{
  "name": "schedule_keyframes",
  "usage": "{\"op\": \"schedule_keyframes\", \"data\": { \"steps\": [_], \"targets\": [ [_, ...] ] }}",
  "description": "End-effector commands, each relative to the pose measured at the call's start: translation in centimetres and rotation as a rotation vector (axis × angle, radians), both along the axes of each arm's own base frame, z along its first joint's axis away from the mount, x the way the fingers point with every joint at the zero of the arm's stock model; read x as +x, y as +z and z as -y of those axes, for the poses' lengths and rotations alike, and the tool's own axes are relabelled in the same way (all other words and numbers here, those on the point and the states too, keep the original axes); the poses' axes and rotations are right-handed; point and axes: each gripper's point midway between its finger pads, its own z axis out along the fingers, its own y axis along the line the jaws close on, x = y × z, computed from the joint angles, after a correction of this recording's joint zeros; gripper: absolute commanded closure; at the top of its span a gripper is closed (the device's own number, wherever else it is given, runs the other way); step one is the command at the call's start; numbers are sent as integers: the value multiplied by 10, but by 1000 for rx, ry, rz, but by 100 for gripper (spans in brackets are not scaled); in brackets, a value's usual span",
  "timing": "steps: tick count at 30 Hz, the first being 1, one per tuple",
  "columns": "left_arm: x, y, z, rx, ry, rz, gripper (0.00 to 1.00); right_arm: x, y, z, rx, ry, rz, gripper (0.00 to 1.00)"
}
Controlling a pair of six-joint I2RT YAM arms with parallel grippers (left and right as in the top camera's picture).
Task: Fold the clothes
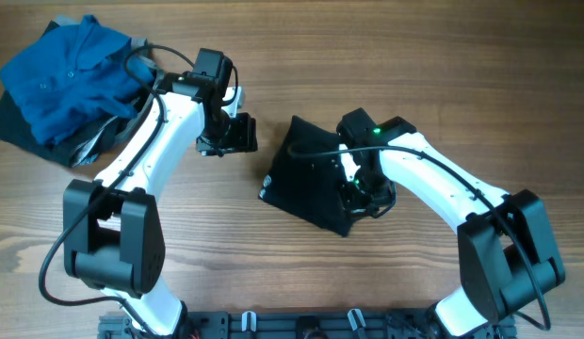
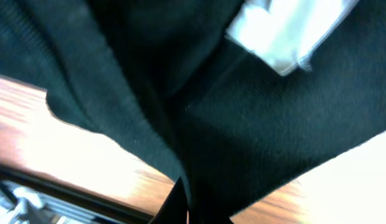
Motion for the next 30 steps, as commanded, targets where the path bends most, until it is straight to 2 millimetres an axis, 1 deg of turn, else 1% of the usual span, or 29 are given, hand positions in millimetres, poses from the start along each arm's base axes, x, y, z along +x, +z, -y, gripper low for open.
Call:
{"op": "schedule_keyframes", "data": {
  "steps": [1,3,5,7,8,9,10,11,12,13,15,16,17,18,19,21,23,24,25,27,28,30],
  "targets": [
    [1,3,-2,7,-13,22,33,6,1,17,-98,-21,52,54],
    [1,3,-2,7,-13,20,27,18,6,23,-128,-25,94,53],
    [-1,3,-1,0,-15,11,28,43,27,26,-97,-65,177,53],
    [-4,5,8,-54,-22,-2,48,70,52,35,-46,-154,276,52],
    [-3,7,15,-92,-27,-2,63,80,60,36,1,-187,313,50],
    [-3,9,19,-118,-31,1,72,91,64,35,51,-217,342,54],
    [-2,10,22,-133,-33,3,82,99,66,32,87,-228,360,72],
    [-1,11,24,-148,-36,5,87,107,65,27,119,-230,381,85],
    [-2,11,26,-161,-38,4,88,114,63,21,148,-225,398,93],
    [-3,11,30,-186,-42,1,88,121,59,15,169,-225,406,94],
    [-10,3,38,-231,-55,-15,88,130,41,8,187,-238,382,95],
    [-15,-3,43,-247,-72,-23,85,130,25,8,170,-260,343,96],
    [-20,-6,47,-258,-108,-24,77,128,14,11,146,-291,307,96],
    [-26,-10,49,-257,-136,-29,65,125,-1,20,80,-347,261,96],
    [-29,-12,51,-255,-161,-31,54,124,-17,42,-27,-414,237,96],
    [-29,-11,53,-264,-192,-17,48,124,-27,58,-74,-456,216,96],
    [-27,-11,54,-268,-194,-7,44,127,-28,70,-83,-487,212,96],
    [-26,-11,54,-269,-201,-2,43,128,-27,77,-87,-501,214,96],
    [-26,-10,55,-269,-206,3,46,128,-25,81,-82,-501,214,96],
    [-20,-9,57,-276,-210,31,73,129,-19,76,-38,-419,234,96],
    [-11,-6,61,-297,-218,71,84,131,-10,76,-27,-394,260,96],
    [4,-1,66,-314,-228,145,93,131,10,74,3,-384,302,96]
  ]
}}
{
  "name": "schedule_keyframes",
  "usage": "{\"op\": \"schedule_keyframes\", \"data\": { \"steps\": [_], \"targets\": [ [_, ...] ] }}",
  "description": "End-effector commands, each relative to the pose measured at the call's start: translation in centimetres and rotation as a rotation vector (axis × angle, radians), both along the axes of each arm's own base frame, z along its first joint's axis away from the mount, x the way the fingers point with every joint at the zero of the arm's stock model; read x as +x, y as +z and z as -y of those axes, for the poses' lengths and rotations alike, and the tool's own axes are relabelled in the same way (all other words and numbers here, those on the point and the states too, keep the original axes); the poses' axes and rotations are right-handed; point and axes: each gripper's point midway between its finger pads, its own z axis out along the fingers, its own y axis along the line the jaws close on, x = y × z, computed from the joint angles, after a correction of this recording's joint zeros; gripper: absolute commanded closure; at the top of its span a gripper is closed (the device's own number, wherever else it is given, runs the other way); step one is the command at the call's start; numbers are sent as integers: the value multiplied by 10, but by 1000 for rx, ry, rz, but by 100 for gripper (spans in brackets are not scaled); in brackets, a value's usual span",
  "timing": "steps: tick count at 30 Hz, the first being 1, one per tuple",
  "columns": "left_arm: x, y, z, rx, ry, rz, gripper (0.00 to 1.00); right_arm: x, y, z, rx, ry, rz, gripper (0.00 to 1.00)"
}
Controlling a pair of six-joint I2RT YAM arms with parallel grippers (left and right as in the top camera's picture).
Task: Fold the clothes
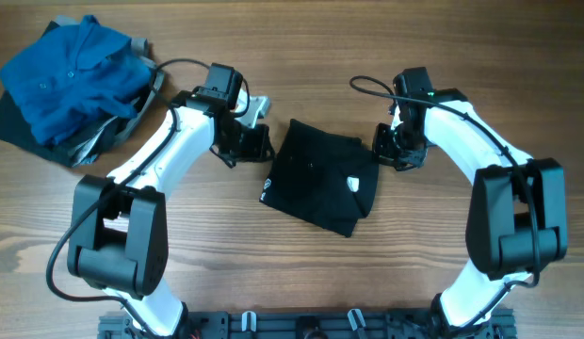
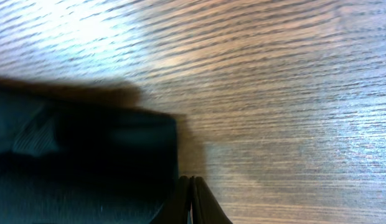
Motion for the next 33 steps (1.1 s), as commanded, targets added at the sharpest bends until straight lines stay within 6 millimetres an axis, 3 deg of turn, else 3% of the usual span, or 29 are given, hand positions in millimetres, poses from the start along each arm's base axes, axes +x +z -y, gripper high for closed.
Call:
{"op": "schedule_keyframes", "data": {
  "steps": [1,4,6,7,9,10,13,14,16,19,20,22,23,25,30,33],
  "targets": [
    [16,14,13,-73,-25,92,95,4,45,-11,64,87,123,96],
    [35,33,33,-184,-70,210,96,-5,85,-51,321,126,163,96],
    [40,30,37,-190,-77,229,96,-15,86,-62,376,61,90,96],
    [40,22,40,-186,-95,225,96,-21,81,-67,375,46,54,96],
    [35,-20,54,-180,-137,165,96,-40,61,-85,370,7,-35,96],
    [36,-30,56,-177,-140,154,96,-44,57,-88,367,-5,-55,96],
    [34,-71,45,-129,-81,59,96,-61,44,-102,355,-19,-115,96],
    [37,-71,41,-130,-55,52,96,-61,43,-103,353,-13,-111,96],
    [46,-50,39,-183,-42,75,93,-60,44,-104,356,-7,-104,96],
    [55,8,36,-268,-40,122,84,-60,44,-104,356,-2,-101,96],
    [48,42,33,-272,-40,154,80,-58,44,-105,359,1,-94,96],
    [38,57,25,-231,-28,156,78,-56,44,-105,362,2,-82,96],
    [19,54,12,-137,-4,94,80,-52,45,-106,367,4,-68,96],
    [2,43,10,-110,-31,26,83,-49,45,-107,371,6,-55,96],
    [-66,-32,4,-42,-98,-201,91,-47,46,-107,375,3,-46,96],
    [-86,-76,-16,66,-37,-261,92,-47,46,-107,375,3,-46,96]
  ]
}}
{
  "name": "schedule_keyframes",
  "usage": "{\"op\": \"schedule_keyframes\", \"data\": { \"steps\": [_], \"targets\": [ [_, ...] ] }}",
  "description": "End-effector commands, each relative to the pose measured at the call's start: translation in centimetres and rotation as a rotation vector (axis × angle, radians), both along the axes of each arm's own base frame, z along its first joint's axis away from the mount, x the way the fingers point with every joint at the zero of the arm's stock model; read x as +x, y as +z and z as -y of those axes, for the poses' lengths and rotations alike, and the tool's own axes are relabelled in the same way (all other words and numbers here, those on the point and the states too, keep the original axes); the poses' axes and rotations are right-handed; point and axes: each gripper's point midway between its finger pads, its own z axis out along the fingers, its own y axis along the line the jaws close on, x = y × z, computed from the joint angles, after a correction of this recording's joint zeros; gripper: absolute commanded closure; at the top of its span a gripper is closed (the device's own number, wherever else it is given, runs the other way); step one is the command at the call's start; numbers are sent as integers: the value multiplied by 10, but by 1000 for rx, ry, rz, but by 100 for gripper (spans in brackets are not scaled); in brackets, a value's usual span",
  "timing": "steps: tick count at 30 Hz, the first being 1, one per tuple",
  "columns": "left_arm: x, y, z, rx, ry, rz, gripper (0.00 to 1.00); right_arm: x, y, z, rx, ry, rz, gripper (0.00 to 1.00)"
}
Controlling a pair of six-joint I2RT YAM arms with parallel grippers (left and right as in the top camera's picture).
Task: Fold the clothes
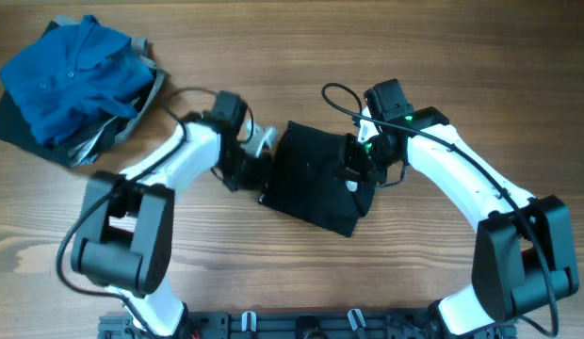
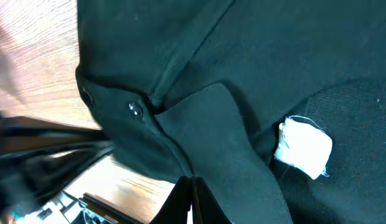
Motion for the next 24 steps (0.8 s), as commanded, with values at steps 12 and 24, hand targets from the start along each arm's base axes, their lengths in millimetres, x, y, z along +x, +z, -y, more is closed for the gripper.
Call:
{"op": "schedule_keyframes", "data": {
  "steps": [12,24],
  "targets": [
    [66,52,-2,26,78,196,92,-27,-28,29,-146,296,50,95],
    [58,5,12,37,15,170,84,-49,-81,92,-370,9,-134,96]
  ]
}}
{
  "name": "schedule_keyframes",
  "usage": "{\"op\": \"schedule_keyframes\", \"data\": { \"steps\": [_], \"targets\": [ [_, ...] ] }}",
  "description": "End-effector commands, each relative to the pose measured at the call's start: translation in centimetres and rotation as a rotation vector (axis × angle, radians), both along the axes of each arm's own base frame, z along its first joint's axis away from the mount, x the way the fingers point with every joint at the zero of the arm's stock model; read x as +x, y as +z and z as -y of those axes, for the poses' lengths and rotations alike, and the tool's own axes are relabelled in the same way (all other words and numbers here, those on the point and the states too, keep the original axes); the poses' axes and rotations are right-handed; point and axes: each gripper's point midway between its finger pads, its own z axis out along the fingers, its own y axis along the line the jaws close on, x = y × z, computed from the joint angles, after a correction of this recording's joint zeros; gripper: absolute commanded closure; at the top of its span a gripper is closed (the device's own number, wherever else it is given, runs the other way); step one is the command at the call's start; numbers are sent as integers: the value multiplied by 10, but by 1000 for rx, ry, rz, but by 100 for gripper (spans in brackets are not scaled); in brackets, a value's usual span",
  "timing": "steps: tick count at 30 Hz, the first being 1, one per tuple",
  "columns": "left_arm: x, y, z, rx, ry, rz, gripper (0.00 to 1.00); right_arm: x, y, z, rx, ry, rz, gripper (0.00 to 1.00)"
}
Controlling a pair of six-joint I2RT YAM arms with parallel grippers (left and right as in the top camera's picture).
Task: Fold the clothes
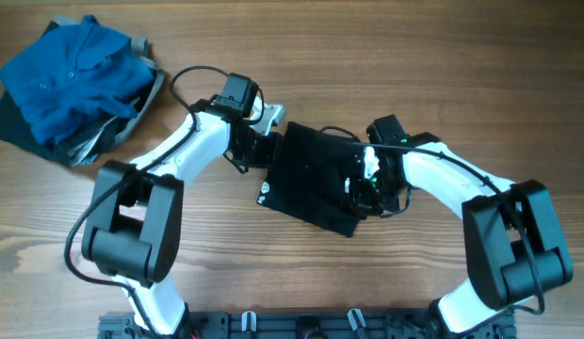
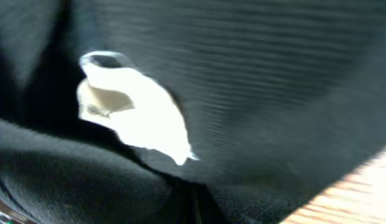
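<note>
A black garment (image 1: 311, 179) lies folded into a rough square at the table's middle, with a white label (image 1: 370, 166) near its right edge. My right gripper (image 1: 367, 195) sits low on that right side just below the label. In the right wrist view its fingertips (image 2: 193, 210) are closed together and pressed into a crease of the black cloth (image 2: 274, 81), with the label (image 2: 134, 115) right in front. My left gripper (image 1: 258, 147) rests at the garment's upper left edge; its jaws are not readable from above.
A heap of clothes, a blue shirt (image 1: 66, 71) on top of dark and grey pieces (image 1: 89, 141), lies at the far left corner. Cables loop over both arms. Bare wood (image 1: 443, 85) surrounds the black garment.
My right gripper has gone from the garment's upper right part to lower on its right side, beside the label. My left gripper has shifted from the left edge up to the upper left corner.
At first my right gripper was down on the garment's lower right and my left stood apart on the left. Then the right was shut over bare wood to the garment's right. Later it was over the garment's upper right, and now both grippers touch the folded garment's sides.
</note>
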Motion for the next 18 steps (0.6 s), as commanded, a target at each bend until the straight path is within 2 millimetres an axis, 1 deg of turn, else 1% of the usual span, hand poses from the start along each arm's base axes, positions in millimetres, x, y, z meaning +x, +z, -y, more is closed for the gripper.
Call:
{"op": "schedule_keyframes", "data": {
  "steps": [1,2,3,4,5,6,7,8,10,12,15,16,18],
  "targets": [
    [7,4,-10,19,4,19,84,19,4,48,-201,-66,61,96],
    [14,18,-15,16,21,28,83,30,26,46,-174,-12,137,95],
    [19,30,-19,12,34,42,82,38,43,40,-136,51,202,93],
    [27,48,-23,5,50,65,81,43,63,33,-91,97,261,92],
    [32,60,-25,-2,59,87,80,45,78,27,-53,111,304,92],
    [36,80,-25,-20,62,126,77,46,92,22,-17,109,344,93],
    [31,89,-18,-57,47,126,77,43,97,17,17,123,350,95],
    [24,91,-10,-90,28,104,79,40,98,10,62,158,351,95],
    [10,84,-1,-104,-43,78,82,34,92,-1,101,208,337,95],
    [-7,62,3,-82,-67,13,84,24,78,-10,101,255,295,95],
    [-29,29,2,-59,-79,-68,86,7,49,-29,96,358,204,95],
    [-34,21,0,-54,-79,-85,86,1,35,-33,92,392,165,95],
    [-42,-1,-5,-26,-74,-124,85,-8,9,-33,73,399,73,95]
  ]
}}
